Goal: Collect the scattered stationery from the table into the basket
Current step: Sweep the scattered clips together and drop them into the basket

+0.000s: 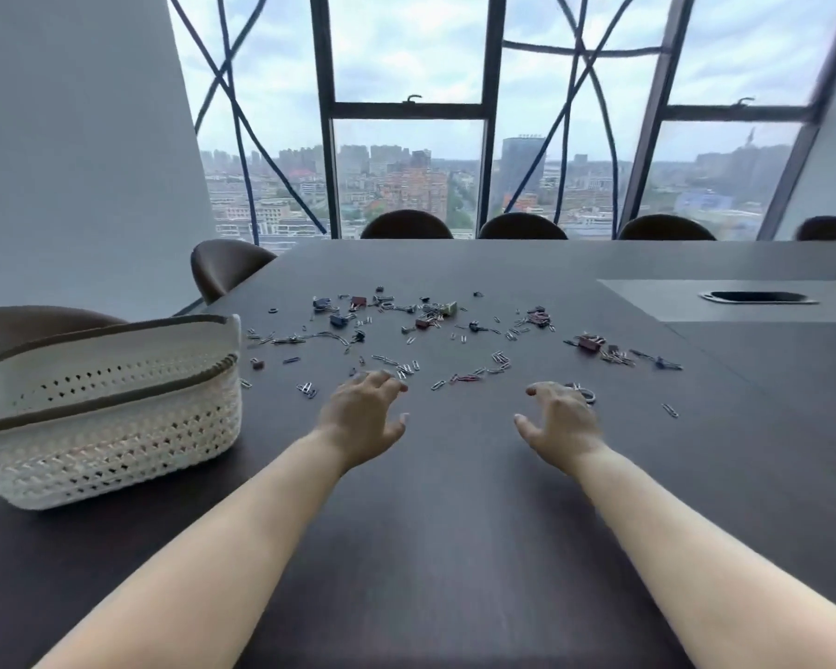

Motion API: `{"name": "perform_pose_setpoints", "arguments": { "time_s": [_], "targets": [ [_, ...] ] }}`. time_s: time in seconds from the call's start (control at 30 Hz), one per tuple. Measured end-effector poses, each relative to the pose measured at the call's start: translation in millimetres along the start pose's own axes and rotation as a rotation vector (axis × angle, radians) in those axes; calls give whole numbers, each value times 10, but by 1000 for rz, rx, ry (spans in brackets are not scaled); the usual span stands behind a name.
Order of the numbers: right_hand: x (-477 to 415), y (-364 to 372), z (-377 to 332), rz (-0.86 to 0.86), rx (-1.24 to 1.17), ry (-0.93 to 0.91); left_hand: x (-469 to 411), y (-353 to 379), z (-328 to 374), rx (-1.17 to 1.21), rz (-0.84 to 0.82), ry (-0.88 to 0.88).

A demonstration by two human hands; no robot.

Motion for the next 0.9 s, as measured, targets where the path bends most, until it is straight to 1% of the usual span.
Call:
{"name": "perform_pose_setpoints", "arguments": {
  "time_s": [0.07,0.13,0.23,0.3,0.37,0.43,0.57,0.63,0.67,0.7,0.73,0.77,0.83,0.9],
  "targets": [
    [46,44,278,-100,73,109,-131,372,61,31,-206,-61],
    [68,95,468,-178,103,202,-236,603,102,47,-322,-113],
    [29,119,630,-232,143,327,-415,751,140,10,-381,-134],
    [-20,118,715,-245,136,424,-529,802,153,-4,-389,-138],
    [-116,157,771,-274,120,461,-652,856,152,-24,-396,-155],
    [-280,246,763,-309,122,395,-793,925,174,-59,-412,-157],
    [-646,424,609,-364,87,140,-1131,1046,346,-70,-425,-83],
    [-791,447,530,-328,-9,39,-1282,1104,461,-45,-422,-29],
    [-863,403,553,-255,-49,35,-1354,1129,514,-28,-414,-3],
    [-930,323,640,-155,-51,69,-1429,1147,562,-10,-402,14],
    [-984,233,787,-65,-2,135,-1504,1167,606,4,-392,20],
    [-1019,153,976,-16,72,223,-1574,1185,648,13,-390,19],
    [-1029,64,1407,-38,181,424,-1703,1241,735,18,-406,14],
    [-1012,40,1754,-104,201,578,-1821,1299,816,11,-414,14]
  ]
}}
Point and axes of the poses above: each hand's wrist, its own x-axis away from the middle knuckle, its own y-axis out of the palm, z = x × y, the point moved 7 cm from there along -x, towards the middle knuckle, and after that the axes turned 8 degrees about -y, right-handed, at the moved point
